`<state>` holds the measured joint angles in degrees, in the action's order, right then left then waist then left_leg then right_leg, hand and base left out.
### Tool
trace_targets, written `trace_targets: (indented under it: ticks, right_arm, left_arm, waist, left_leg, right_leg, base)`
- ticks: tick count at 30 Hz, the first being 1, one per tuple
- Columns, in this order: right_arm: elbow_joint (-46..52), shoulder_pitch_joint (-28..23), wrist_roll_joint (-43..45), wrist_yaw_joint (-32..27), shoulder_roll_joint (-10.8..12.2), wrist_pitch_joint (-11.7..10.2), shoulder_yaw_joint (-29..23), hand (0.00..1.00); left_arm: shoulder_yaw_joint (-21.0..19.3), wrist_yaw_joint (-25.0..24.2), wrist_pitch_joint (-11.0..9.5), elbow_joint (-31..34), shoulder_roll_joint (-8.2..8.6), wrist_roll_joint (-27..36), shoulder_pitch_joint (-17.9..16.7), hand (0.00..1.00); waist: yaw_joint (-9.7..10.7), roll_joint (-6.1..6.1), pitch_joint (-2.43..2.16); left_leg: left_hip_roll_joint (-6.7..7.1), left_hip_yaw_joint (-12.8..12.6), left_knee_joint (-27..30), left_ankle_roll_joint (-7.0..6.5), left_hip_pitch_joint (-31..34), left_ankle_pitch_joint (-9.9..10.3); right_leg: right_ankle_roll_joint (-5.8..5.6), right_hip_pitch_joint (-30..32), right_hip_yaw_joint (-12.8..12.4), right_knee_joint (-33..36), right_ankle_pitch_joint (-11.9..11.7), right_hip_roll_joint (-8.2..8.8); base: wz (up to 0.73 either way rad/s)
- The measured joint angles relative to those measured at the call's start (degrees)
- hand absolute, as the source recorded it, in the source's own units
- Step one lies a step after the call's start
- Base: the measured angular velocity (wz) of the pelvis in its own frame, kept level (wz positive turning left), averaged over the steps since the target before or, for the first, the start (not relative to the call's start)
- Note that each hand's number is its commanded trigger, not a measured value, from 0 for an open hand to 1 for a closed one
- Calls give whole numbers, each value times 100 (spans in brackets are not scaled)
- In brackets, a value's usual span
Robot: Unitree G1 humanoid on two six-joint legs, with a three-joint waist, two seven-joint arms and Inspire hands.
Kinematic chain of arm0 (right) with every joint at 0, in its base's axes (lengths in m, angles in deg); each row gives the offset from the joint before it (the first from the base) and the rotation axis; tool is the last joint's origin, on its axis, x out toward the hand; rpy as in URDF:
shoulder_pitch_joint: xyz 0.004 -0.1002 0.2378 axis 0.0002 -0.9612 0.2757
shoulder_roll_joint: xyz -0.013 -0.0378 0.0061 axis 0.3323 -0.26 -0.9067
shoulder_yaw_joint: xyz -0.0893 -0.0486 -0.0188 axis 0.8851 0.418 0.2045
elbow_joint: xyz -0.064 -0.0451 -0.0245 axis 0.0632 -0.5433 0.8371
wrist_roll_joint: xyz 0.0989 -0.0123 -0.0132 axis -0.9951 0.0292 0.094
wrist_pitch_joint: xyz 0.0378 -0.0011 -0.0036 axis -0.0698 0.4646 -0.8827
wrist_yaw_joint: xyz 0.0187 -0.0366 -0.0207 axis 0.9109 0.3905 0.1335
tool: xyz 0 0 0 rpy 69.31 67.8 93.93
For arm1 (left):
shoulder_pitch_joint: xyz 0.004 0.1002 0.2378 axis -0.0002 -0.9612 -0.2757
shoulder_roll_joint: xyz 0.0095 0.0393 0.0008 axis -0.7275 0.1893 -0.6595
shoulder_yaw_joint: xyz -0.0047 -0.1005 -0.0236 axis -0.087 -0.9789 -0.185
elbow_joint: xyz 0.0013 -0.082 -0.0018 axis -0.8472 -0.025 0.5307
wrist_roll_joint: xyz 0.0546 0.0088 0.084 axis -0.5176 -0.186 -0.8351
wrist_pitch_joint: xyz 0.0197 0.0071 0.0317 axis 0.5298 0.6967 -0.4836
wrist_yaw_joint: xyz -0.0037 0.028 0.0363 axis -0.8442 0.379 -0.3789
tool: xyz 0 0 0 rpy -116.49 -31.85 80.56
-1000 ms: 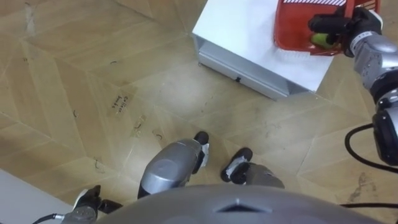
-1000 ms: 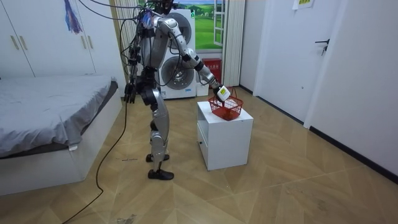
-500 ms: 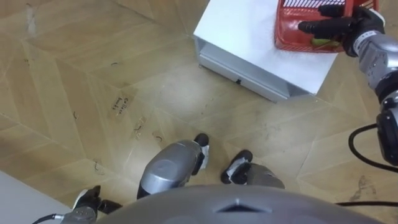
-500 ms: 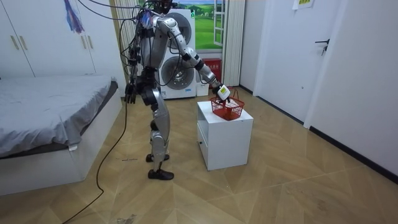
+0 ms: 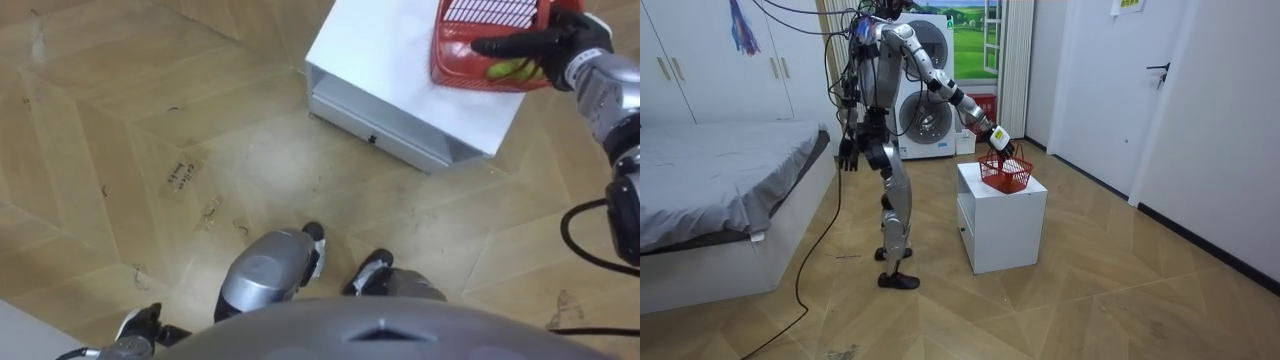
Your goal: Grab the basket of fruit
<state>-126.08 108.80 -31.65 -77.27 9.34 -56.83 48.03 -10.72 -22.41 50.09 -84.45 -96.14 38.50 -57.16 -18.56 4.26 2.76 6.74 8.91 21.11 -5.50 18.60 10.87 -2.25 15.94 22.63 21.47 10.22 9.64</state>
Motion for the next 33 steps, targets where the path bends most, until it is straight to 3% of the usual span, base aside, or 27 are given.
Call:
trace_targets:
  ticks: [6,14,19,26,30,33]
  right_arm:
    - [415,-4,-11,56,-5,-9,-27,0]
    - [681,-2,-18,231,-48,-29,-152,0]
    - [679,-12,-21,332,-164,-28,-152,0]
    - [703,-22,53,439,-309,-1,-157,0]
    - [793,-27,126,449,-342,-2,-484,0]
    - [804,-95,120,409,-342,-27,-619,0]
  left_arm:
    - [-2,-62,-105,13,-3,1,13,0]
    - [-179,-60,-110,7,-8,-118,58,0]
    - [-410,-52,-110,-10,-9,-120,68,0]
    - [-682,-73,-84,-56,-13,-117,68,0]
    - [-768,-45,1,-81,-12,-112,70,0]
    - [-768,61,-12,-168,-11,-115,131,0]
  waist:
    - [84,34,-24]
    - [274,165,-100]
    - [357,202,-111]
    - [488,214,-123]
    - [703,230,-135]
    - [754,251,-159]
  left_leg:
    - [-36,-8,-21,15,-32,-11]
    - [-66,-66,-146,16,-275,-12]
    - [-104,-91,-260,16,-502,-11]
    - [-189,-139,-358,36,-565,-24]
    - [-201,-138,-381,42,-629,-28]
    - [-211,-253,-398,42,-740,-28]
  right_leg:
    - [21,-44,-13,-89,-20,-51]
    - [2,-305,-23,-296,-31,-97]
    - [-3,-535,-14,-455,-82,-115]
    - [36,-611,-12,-669,-223,-268]
    - [38,-694,-19,-731,-233,-287]
    - [32,-812,-69,-815,-236,-300]
  base:
    - [0]
    - [0]
    - [-5]
    - [-5]
    - [0]
    - [-12]
